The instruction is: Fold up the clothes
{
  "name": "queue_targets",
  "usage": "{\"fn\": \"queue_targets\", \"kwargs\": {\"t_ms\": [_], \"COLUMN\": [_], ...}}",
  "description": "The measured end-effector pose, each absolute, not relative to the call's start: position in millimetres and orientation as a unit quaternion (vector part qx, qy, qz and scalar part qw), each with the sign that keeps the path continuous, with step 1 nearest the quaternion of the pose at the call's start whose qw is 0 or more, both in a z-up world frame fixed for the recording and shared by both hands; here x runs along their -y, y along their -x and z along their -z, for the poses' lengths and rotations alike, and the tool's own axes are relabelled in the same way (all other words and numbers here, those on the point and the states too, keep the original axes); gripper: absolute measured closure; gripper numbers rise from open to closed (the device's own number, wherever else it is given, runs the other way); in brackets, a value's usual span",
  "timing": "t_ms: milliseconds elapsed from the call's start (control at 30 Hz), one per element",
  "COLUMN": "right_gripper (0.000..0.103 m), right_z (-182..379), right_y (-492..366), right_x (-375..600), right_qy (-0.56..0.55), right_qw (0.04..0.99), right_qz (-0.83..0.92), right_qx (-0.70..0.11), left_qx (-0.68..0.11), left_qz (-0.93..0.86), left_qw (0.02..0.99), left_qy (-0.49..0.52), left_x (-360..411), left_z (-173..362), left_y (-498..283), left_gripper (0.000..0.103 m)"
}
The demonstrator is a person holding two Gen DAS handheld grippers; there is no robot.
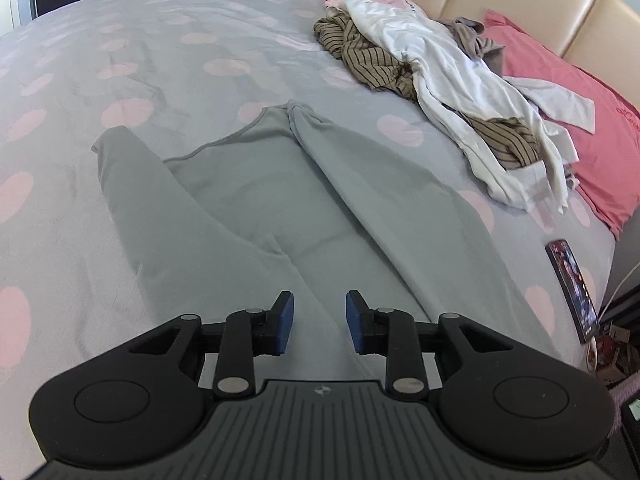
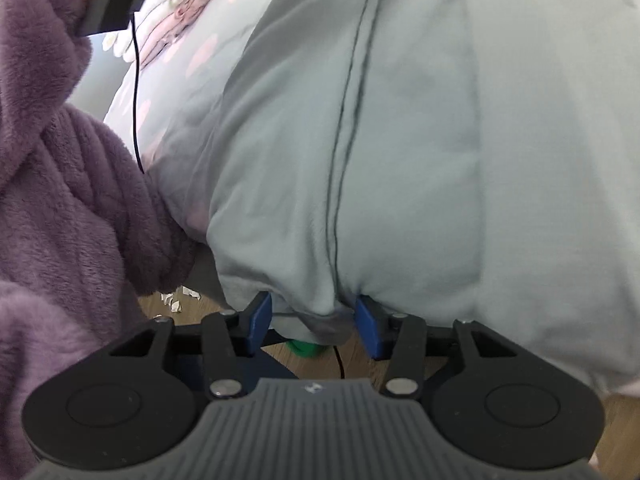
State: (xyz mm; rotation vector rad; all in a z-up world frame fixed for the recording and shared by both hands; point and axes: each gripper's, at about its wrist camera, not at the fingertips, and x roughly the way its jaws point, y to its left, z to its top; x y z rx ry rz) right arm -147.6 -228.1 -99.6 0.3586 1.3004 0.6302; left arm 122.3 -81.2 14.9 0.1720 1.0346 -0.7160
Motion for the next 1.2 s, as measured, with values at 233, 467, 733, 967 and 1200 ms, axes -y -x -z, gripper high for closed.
{"fn": "queue_targets", "kwargs": {"t_ms": [233,467,733,967,1200], "right_gripper": [0.094,0.083,0.068,0.068,0.068], "right_z": [121.4,104.8,42.9,19.2,25.1], "right_y": [145.6,146.2,161.9,158.4,143.9], "right_x": [230.0,225.5,243.7,289.4,325.9], "right_qy": [-0.246,-0.162,-0.081,-0.045,-0.031], "right_qw": [0.69,0.71,0.784,0.806,0.8], "right_qz": [-0.293,-0.257,-0.207,-0.133,-0.095], "right_qx": [-0.614,-0.635,-0.58,-0.576,-0.591], "left_qx": [-0.491,-0.491,-0.487,-0.481,-0.483], "left_qz": [0.336,0.344,0.369,0.391,0.395], "left_qw": [0.799,0.796,0.786,0.777,0.775], "left_qy": [-0.085,-0.084,-0.097,-0.105,-0.1], "left_x": [66.6,65.8,80.7,93.7,102.2], "left_z": [-14.5,-15.9,-17.4,-18.5,-17.9], "left_y": [-97.8,-77.3,-52.9,-41.7,-40.1], "left_gripper": [0.077,0.077,0.074,0.074,0.074]}}
